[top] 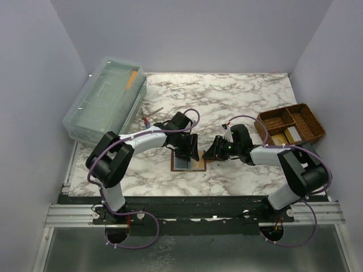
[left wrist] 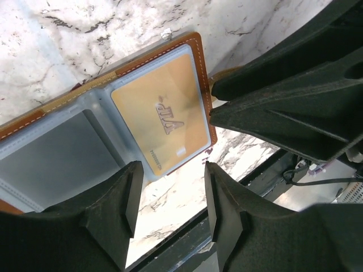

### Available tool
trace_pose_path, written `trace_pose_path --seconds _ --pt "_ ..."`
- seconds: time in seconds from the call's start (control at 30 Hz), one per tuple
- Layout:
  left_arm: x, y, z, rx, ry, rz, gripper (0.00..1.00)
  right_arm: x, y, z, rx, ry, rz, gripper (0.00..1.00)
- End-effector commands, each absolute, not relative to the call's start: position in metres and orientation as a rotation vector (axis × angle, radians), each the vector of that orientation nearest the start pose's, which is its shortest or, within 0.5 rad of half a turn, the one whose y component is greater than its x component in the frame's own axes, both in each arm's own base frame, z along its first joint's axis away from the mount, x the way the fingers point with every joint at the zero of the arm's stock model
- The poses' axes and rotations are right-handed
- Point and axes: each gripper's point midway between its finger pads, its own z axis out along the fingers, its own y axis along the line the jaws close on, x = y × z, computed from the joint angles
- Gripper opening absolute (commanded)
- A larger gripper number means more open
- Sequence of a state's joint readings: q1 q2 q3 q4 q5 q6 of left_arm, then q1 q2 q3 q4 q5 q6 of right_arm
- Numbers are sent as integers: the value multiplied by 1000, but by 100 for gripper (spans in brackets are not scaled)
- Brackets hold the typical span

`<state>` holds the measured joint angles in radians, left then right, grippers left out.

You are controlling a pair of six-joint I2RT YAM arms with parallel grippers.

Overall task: Put the credit cards into the card holder
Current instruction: Insert the credit card into the card holder.

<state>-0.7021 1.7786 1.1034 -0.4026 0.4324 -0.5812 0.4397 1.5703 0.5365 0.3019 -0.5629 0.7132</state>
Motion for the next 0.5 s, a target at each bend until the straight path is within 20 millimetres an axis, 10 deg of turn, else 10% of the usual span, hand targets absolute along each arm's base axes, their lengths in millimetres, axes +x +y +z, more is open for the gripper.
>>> trace_pose_path --seconds 0.0,0.47 --pt "234 -318 75 333 2782 -945 50 246 251 44 -11 2467 1236 33" --pt "232 -316 40 323 2833 -939 22 237 260 45 -6 2437 1368 37"
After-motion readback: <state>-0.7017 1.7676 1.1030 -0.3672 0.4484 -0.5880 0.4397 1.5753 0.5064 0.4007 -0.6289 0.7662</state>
